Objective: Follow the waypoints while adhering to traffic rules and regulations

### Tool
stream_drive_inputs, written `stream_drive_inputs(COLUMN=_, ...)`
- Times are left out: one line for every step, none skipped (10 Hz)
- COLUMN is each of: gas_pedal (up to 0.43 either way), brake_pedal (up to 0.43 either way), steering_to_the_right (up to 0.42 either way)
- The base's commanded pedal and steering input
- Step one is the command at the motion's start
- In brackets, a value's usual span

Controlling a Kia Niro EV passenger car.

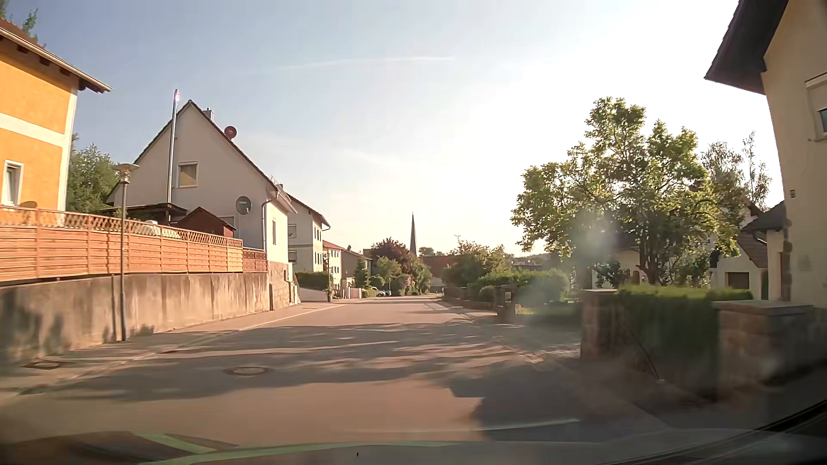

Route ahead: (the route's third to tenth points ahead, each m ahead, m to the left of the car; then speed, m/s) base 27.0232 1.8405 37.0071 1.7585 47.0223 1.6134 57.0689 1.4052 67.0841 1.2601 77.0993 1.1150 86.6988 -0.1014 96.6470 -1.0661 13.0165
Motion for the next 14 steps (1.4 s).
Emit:
stream_drive_inputs(gas_pedal=0.047, brake_pedal=0.000, steering_to_the_right=-0.001)
stream_drive_inputs(gas_pedal=0.047, brake_pedal=0.000, steering_to_the_right=-0.002)
stream_drive_inputs(gas_pedal=0.047, brake_pedal=0.000, steering_to_the_right=-0.003)
stream_drive_inputs(gas_pedal=0.047, brake_pedal=0.000, steering_to_the_right=-0.003)
stream_drive_inputs(gas_pedal=0.047, brake_pedal=0.000, steering_to_the_right=-0.004)
stream_drive_inputs(gas_pedal=0.039, brake_pedal=0.000, steering_to_the_right=-0.003)
stream_drive_inputs(gas_pedal=0.039, brake_pedal=0.000, steering_to_the_right=-0.003)
stream_drive_inputs(gas_pedal=0.039, brake_pedal=0.000, steering_to_the_right=-0.003)
stream_drive_inputs(gas_pedal=0.039, brake_pedal=0.000, steering_to_the_right=-0.003)
stream_drive_inputs(gas_pedal=0.039, brake_pedal=0.000, steering_to_the_right=-0.003)
stream_drive_inputs(gas_pedal=0.039, brake_pedal=0.000, steering_to_the_right=-0.003)
stream_drive_inputs(gas_pedal=0.039, brake_pedal=0.000, steering_to_the_right=-0.002)
stream_drive_inputs(gas_pedal=0.039, brake_pedal=0.000, steering_to_the_right=-0.001)
stream_drive_inputs(gas_pedal=0.039, brake_pedal=0.000, steering_to_the_right=0.000)
